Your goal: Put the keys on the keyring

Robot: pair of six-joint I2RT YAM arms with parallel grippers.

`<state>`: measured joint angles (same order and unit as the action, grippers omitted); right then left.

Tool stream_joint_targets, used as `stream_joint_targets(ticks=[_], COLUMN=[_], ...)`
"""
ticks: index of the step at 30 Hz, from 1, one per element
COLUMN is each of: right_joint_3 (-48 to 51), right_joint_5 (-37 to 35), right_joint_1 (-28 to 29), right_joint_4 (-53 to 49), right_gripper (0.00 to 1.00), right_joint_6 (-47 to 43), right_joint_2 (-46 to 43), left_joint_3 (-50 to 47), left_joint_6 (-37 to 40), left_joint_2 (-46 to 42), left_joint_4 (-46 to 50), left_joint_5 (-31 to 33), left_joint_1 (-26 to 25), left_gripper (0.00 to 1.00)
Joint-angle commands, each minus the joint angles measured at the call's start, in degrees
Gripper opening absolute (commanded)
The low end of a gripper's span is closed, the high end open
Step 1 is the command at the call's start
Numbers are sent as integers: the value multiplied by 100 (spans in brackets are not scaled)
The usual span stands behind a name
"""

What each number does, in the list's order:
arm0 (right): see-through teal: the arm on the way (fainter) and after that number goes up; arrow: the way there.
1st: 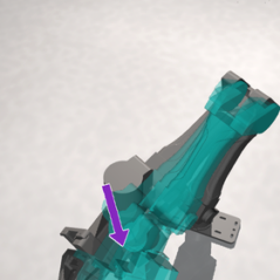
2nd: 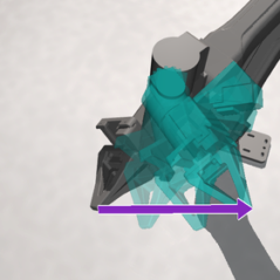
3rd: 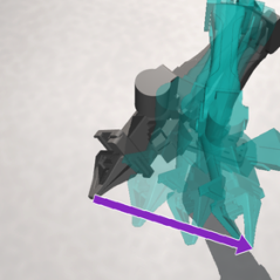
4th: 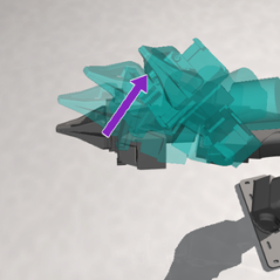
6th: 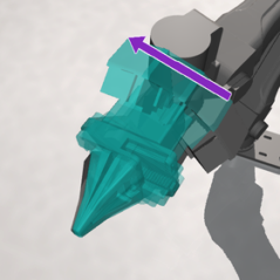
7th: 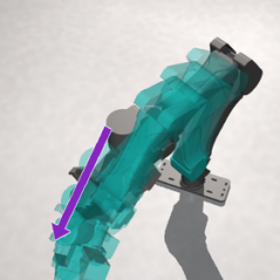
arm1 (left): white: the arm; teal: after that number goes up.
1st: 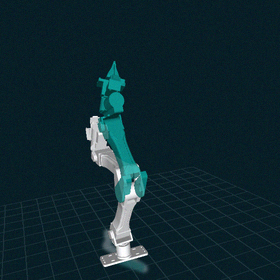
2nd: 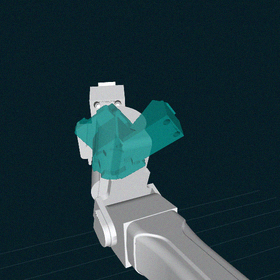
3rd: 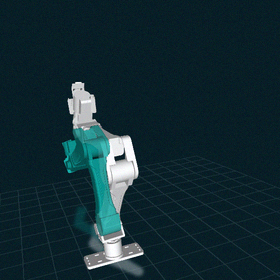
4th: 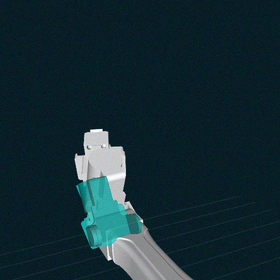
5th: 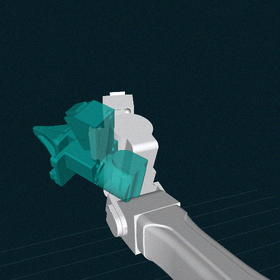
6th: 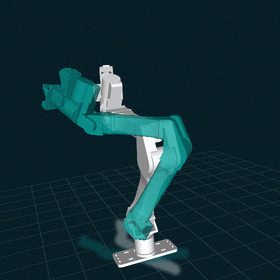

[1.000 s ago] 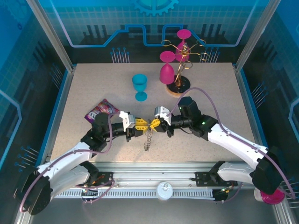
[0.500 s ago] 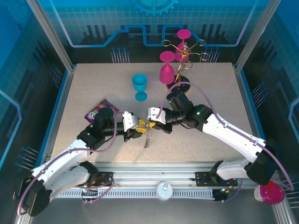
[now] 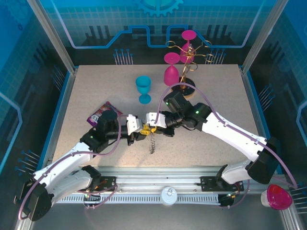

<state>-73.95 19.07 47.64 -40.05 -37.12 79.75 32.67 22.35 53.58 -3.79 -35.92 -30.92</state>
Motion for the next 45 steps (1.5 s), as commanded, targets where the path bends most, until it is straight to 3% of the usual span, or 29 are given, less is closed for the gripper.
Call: stream_joint_targets(ticks=[1, 4, 6, 8, 15, 21, 37, 45], right_joint_3=[-193, 64, 416, 860, 1667, 1742, 1764, 1929], right_joint_5=[299, 441, 534, 684, 984, 1078, 927, 1018], right_joint_1=[79, -37, -204, -401, -612, -602, -592, -486], right_joint_4=[-42, 298, 722, 1251, 2150, 2192, 2069, 2265], right_gripper=[0, 2, 21, 30, 35, 32, 1, 1], right_joint_6=[-33, 217, 484, 776, 1311, 1386, 1482, 1808], right_joint_2=[-64, -309, -573, -861, -1192, -1112, -1040, -845], left_joint_3=[154, 114, 45, -67, -366, -408, -480, -565], left_joint_6=[-24, -52, -71, -137, -423, -556, -828, -1059], left_joint_2=[22, -18, -65, -126, -145, -128, -172, -191], left_joint_4=[-131, -200, -314, -535, -1343, -1479, -1730, -2078], left_joint_5=[-172, -178, -176, -183, -211, -218, -205, -361], left_joint_1=[-33, -33, -36, -35, -37, -33, -37, -36], left_gripper=[6, 0, 0, 0, 0, 0, 0, 0])
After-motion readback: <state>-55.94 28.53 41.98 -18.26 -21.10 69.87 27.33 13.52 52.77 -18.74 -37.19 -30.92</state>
